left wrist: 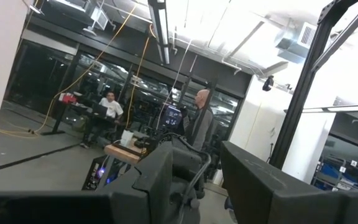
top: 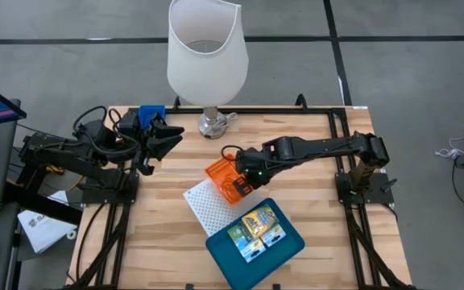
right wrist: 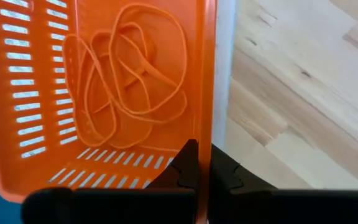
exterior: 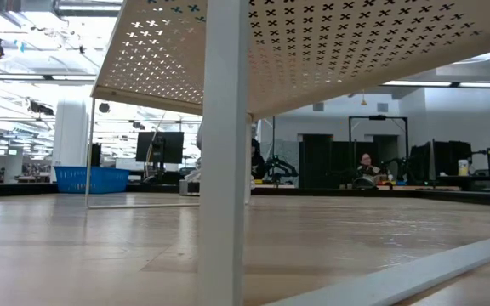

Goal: Pick & Place Office Desk Supplies
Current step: Put the orange bin on the shelf, then put the blue bin on the shelf

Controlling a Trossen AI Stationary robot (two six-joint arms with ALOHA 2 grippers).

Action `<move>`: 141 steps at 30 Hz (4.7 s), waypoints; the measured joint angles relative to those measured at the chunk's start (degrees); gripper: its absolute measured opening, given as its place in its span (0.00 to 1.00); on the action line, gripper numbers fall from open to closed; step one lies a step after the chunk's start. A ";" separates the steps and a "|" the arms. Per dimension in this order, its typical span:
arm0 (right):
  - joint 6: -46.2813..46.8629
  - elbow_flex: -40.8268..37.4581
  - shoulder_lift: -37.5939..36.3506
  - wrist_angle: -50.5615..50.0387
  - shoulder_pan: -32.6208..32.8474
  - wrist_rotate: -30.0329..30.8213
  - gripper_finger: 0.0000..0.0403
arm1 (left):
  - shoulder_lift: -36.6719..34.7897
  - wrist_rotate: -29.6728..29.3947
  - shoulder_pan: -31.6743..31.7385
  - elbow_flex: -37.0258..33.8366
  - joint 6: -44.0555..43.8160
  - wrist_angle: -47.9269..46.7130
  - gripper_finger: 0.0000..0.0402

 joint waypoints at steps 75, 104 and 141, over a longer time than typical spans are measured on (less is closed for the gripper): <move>1.73 -1.70 -3.85 2.82 0.34 3.30 0.15 | 0.02 -0.37 0.02 0.00 0.99 -0.12 0.33; 0.60 -1.77 -29.26 -3.03 -6.27 23.27 0.15 | 0.90 -9.83 22.07 9.80 -34.20 -72.83 0.33; -6.46 -1.79 -29.65 -3.19 -7.19 22.39 0.15 | 34.67 1.26 65.02 1.11 -18.34 -60.94 0.25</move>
